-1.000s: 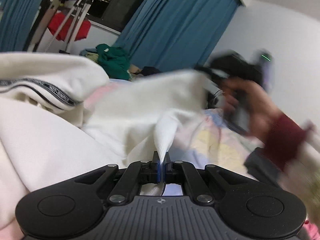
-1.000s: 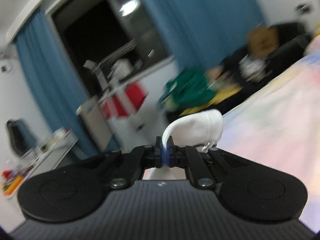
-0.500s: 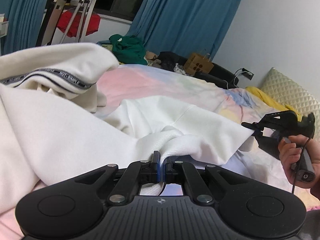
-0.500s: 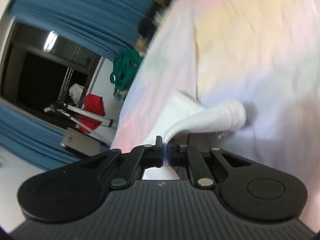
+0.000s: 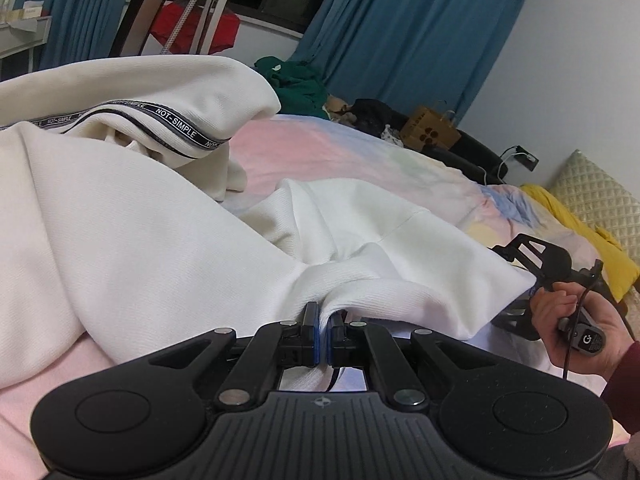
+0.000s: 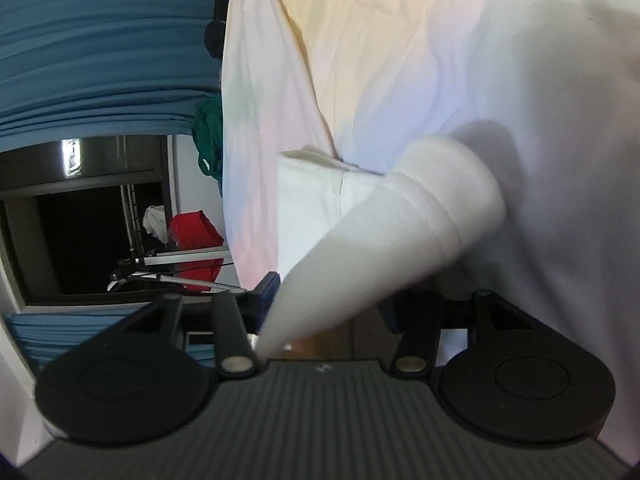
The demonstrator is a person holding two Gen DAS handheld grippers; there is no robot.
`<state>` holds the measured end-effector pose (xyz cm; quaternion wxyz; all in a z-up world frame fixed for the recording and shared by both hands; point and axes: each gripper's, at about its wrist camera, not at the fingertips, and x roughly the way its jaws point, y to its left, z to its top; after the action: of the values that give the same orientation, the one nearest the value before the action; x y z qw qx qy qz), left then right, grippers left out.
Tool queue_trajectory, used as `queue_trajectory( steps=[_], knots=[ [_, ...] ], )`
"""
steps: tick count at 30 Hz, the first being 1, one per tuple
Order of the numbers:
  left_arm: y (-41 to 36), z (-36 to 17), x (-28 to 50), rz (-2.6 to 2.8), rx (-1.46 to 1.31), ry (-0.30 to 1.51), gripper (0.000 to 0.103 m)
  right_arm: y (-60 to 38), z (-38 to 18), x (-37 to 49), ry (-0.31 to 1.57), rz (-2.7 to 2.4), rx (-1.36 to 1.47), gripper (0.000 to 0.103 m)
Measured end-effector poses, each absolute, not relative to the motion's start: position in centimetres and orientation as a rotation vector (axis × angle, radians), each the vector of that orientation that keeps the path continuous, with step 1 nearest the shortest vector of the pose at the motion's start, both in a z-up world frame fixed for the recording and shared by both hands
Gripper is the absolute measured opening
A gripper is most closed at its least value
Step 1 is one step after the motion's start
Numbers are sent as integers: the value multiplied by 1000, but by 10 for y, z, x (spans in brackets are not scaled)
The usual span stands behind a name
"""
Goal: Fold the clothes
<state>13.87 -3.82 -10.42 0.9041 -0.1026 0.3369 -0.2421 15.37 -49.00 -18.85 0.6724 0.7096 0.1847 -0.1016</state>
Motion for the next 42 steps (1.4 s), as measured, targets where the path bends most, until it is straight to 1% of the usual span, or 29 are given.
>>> queue_trajectory(
  steps=[1, 2, 3, 4, 7, 9, 13, 14, 17, 24, 28, 32, 34, 35, 36, 37, 39, 40, 42],
  knots=[
    [-39, -104, 139, -497, -212, 692, 4, -493, -186, 155, 403, -228, 1584, 36],
    [-39, -104, 139, -495, -213, 689, 4, -496, -183, 156, 387, -223, 1566, 30],
    [-40, -103, 138, -494, -217, 686, 4, -499, -179, 157, 374, -223, 1540, 18],
    [-40, -101, 137, -495, -215, 678, 4, -502, -174, 157, 362, -227, 1512, 12],
    [-43, -95, 131, -521, -208, 644, 4, -508, -154, 161, 338, -264, 1352, 10],
    [-48, -91, 127, -548, -199, 624, 4, -511, -140, 160, 290, -274, 1268, 9],
    [-58, -90, 118, -603, -161, 606, 6, -525, -119, 144, 75, -260, 1202, 9],
    [-61, -91, 116, -615, -154, 608, 8, -530, -120, 138, 59, -289, 1193, 9],
    [-73, -94, 109, -647, -122, 616, 8, -545, -126, 122, 67, -412, 1171, 9],
    [-83, -114, 113, -634, -68, 694, 9, -564, -194, 112, 378, -612, 1295, 8],
    [-81, -117, 117, -630, -79, 721, 10, -560, -187, 112, 393, -640, 1265, 11],
    [-76, -114, 117, -627, -91, 747, 15, -552, -182, 109, 440, -624, 1241, 14],
    [-73, -112, 118, -609, -97, 756, 23, -547, -180, 106, 470, -575, 1240, 33],
    [-72, -111, 118, -599, -100, 761, 31, -541, -177, 107, 488, -544, 1235, 38],
    [-70, -109, 119, -591, -104, 767, 34, -535, -173, 107, 504, -525, 1218, 44],
    [-68, -109, 119, -591, -113, 772, 34, -529, -169, 108, 520, -512, 1195, 48],
    [-62, -106, 119, -583, -135, 778, 42, -519, -161, 107, 544, -486, 1160, 53],
    [-57, -104, 118, -576, -162, 783, 44, -517, -159, 106, 544, -476, 1160, 53],
    [-46, -101, 115, -560, -215, 793, 54, -516, -157, 104, 540, -466, 1167, 52]
  ],
)
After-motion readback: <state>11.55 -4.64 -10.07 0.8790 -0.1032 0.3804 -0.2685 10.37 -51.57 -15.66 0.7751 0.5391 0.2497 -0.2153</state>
